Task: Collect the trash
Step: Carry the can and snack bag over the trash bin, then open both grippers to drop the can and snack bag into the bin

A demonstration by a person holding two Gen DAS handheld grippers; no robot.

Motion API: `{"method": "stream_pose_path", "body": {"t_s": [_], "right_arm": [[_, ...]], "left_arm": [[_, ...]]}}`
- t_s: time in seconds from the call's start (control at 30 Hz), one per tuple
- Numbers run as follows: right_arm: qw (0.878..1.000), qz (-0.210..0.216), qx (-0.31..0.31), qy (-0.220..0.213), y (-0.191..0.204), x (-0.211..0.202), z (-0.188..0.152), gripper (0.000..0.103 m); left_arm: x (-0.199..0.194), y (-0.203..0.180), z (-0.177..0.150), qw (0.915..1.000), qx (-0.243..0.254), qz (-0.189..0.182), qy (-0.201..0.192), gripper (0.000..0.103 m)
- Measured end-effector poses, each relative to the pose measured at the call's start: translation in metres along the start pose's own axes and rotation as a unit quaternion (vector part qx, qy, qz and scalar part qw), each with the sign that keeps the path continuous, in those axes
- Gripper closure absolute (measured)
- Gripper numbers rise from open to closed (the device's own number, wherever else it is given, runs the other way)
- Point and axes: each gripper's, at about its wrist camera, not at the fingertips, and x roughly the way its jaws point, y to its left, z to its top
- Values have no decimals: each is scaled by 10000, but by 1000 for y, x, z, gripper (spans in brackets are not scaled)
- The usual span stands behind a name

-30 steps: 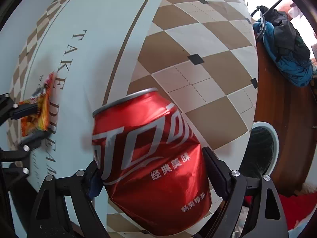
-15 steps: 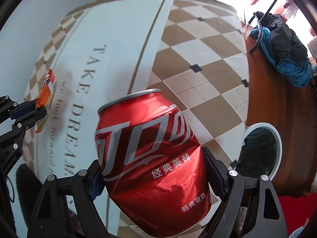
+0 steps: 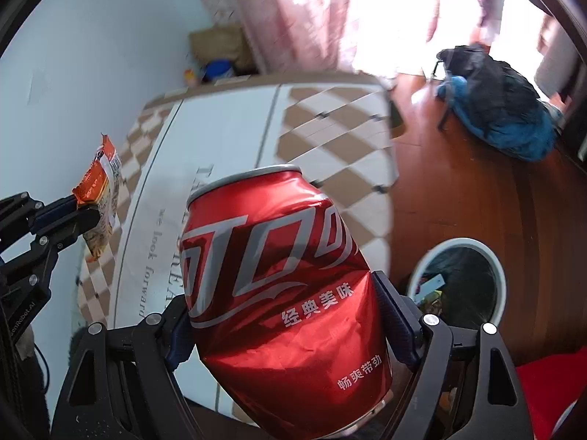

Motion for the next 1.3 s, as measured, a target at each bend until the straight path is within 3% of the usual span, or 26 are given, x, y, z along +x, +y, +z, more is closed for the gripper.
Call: {"method": "stream_pose_path", "body": {"t_s": [0.23, 0.4, 0.6, 0.73, 0.9, 0.93, 1.0, 1.03, 1.07, 1.17, 1.2, 1.27, 1.3], "right_arm": [[9950, -380, 830, -408, -114, -58, -36, 18], [9847, -555, 1613, -344, -203, -63, -74, 18], [9655, -524, 2550, -28, -297, -24, -119, 19], [9505, -474, 3064, 190, -347, 18, -137, 19], [9384, -352, 3415, 390, -382, 66, -152, 19], [9369, -336, 3454, 436, -390, 75, -153, 19], [9343, -241, 3522, 491, -398, 92, -153, 19], [9339, -212, 3531, 519, -400, 99, -153, 19], [9332, -175, 3549, 531, -403, 105, -153, 19], [9320, -31, 3581, 562, -405, 120, -147, 18], [9319, 23, 3587, 546, -405, 123, -145, 14], [9319, 63, 3584, 552, -404, 125, -142, 0], [9321, 92, 3579, 541, -403, 126, -141, 0]], "left_arm": [[16, -99, 63, 9968, 461, -594, -265, 95], [66, -187, 101, 9870, 426, -1547, -27, 94], [150, -267, 128, 9698, 41, -2338, 689, 94], [201, -301, 132, 9608, -219, -2502, 1175, 92], [248, -313, 133, 9542, -574, -2482, 1571, 91], [256, -311, 133, 9544, -652, -2404, 1646, 87], [266, -305, 130, 9546, -802, -2289, 1730, 61], [270, -301, 129, 9546, -891, -2240, 1749, 35], [274, -296, 127, 9549, -1006, -2168, 1764, 22], [281, -282, 118, 9547, -1286, -1972, 1819, 22], [282, -278, 116, 9552, -1322, -1900, 1842, 22], [281, -272, 110, 9573, -1361, -1736, 1867, 8], [278, -270, 108, 9588, -1370, -1649, 1862, 5]]}}
